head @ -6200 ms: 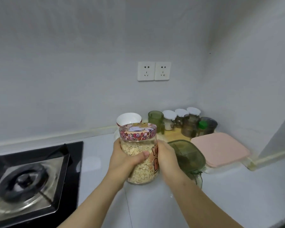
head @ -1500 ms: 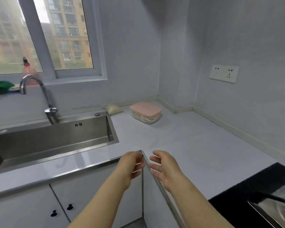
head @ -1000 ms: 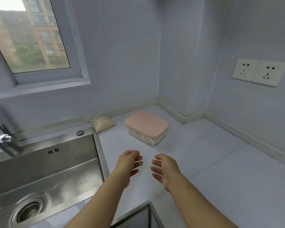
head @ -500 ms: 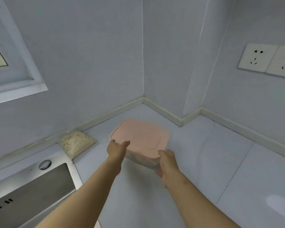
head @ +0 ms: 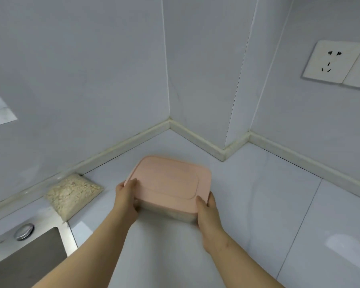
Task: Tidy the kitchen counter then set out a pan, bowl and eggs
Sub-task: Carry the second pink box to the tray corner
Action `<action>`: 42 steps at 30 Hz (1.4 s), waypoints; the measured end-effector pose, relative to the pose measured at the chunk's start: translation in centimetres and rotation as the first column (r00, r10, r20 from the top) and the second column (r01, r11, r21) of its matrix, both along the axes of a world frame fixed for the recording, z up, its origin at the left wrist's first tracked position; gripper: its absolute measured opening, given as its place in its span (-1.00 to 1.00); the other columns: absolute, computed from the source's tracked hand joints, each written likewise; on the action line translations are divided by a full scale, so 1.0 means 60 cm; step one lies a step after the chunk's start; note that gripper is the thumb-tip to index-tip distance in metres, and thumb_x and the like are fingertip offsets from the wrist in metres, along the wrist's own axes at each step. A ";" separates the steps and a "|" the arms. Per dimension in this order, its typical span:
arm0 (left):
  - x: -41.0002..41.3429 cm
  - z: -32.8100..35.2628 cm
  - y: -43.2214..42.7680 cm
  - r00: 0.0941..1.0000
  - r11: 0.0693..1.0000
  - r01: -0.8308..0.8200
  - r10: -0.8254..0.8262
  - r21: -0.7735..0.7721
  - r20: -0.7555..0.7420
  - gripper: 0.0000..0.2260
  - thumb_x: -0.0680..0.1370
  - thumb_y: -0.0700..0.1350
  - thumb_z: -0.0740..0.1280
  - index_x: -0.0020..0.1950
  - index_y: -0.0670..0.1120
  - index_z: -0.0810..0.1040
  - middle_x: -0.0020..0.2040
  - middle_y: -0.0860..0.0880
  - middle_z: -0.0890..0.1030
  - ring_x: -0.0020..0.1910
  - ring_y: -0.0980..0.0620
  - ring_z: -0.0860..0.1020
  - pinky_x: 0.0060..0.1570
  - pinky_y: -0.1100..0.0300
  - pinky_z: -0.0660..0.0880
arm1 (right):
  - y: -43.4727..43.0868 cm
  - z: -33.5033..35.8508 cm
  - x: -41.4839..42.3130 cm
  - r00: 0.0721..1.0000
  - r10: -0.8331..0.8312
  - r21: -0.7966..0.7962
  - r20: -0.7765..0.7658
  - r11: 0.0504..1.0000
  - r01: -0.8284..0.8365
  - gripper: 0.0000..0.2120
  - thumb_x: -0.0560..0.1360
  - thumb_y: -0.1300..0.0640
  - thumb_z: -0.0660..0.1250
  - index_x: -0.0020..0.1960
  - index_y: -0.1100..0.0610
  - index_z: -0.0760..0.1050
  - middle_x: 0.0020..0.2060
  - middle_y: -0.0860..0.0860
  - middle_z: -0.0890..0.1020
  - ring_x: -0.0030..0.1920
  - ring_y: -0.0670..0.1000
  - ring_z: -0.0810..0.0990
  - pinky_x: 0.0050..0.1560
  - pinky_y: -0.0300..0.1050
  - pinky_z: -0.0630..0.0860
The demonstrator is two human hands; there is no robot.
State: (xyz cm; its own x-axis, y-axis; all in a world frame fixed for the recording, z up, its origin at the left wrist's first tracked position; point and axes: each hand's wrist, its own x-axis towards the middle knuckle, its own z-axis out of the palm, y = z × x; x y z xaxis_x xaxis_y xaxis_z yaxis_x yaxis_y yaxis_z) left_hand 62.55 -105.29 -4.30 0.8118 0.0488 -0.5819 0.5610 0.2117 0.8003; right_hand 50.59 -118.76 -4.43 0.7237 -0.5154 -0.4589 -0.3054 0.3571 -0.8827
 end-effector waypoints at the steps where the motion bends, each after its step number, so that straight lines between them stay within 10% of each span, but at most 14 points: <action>1: -0.005 0.004 -0.006 1.000 1.000 0.003 -0.002 -0.023 0.014 -0.70 0.57 -0.07 0.20 0.30 -0.05 0.32 -0.16 -0.04 0.36 -0.32 0.02 0.30 -0.37 0.22 0.29 | -0.002 -0.002 -0.001 1.000 -0.021 0.012 -0.004 1.000 0.021 -0.62 0.59 0.14 0.13 0.39 -0.05 0.25 0.19 -0.06 0.48 0.14 -0.01 0.45 0.25 -0.05 0.40; 6: -0.042 0.027 -0.028 0.996 0.987 0.081 -0.074 -0.141 0.048 -0.76 0.56 -0.10 0.25 0.19 0.00 0.29 0.12 -0.11 0.38 0.05 -0.15 0.41 0.00 -0.07 0.44 | -0.030 0.019 -0.017 0.986 -0.153 0.200 0.072 0.970 0.136 -0.71 0.57 0.08 0.19 0.24 -0.18 0.32 0.02 -0.11 0.52 0.04 0.02 0.51 0.05 0.08 0.51; 17: -0.176 0.090 -0.107 0.905 0.882 0.422 -0.395 -0.213 0.159 -0.40 0.39 0.00 0.36 0.37 -0.13 0.29 0.28 -0.23 0.41 -0.03 -0.16 0.53 -0.27 -0.03 0.59 | -0.084 0.104 -0.174 0.830 -0.523 0.236 0.194 0.846 0.478 -0.66 0.53 0.08 0.19 0.29 -0.14 0.34 0.07 -0.07 0.54 -0.02 -0.02 0.52 -0.23 -0.12 0.45; 24: -0.365 0.153 -0.214 0.842 0.825 0.540 -0.528 -0.169 0.114 -0.67 0.51 -0.11 0.33 0.13 -0.10 0.22 0.10 -0.16 0.38 0.05 -0.20 0.46 -0.11 -0.14 0.51 | -0.119 0.125 -0.391 0.630 -0.749 0.249 0.205 0.663 0.706 -0.71 0.54 0.07 0.17 0.26 -0.08 0.35 -0.01 -0.06 0.54 -0.08 -0.03 0.52 -0.19 -0.10 0.46; 34: -0.740 0.183 -0.325 0.542 0.515 0.838 -0.823 -0.181 0.169 -0.76 0.50 -0.11 0.32 -0.16 -0.02 0.23 0.15 -0.18 0.42 0.06 -0.21 0.51 -0.28 -0.04 0.54 | -0.135 0.145 -0.796 0.274 -0.933 0.259 0.232 0.331 0.908 -0.68 0.54 0.04 0.17 0.29 -0.07 0.35 0.00 0.00 0.55 -0.06 0.05 0.53 -0.24 -0.11 0.42; 42: -1.141 0.170 -0.358 0.296 0.260 0.930 -0.949 -0.261 0.108 -0.61 0.49 -0.09 0.32 0.25 -0.07 0.27 0.10 -0.16 0.49 0.04 -0.19 0.52 -0.17 -0.08 0.54 | -0.092 0.155 -1.207 0.129 -0.964 0.147 0.233 0.166 0.975 -0.71 0.56 0.06 0.15 0.27 -0.02 0.30 0.02 0.04 0.53 -0.07 0.07 0.52 -0.12 0.00 0.50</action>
State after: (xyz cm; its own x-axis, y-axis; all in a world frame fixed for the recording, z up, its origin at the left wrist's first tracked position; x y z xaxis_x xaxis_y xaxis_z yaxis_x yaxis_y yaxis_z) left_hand -5.89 -126.78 5.90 0.1576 -0.8611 -0.4834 0.5388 -0.3352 0.7728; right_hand -21.86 -124.31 4.89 -0.3264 -0.8789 -0.3478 0.4678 0.1696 -0.8674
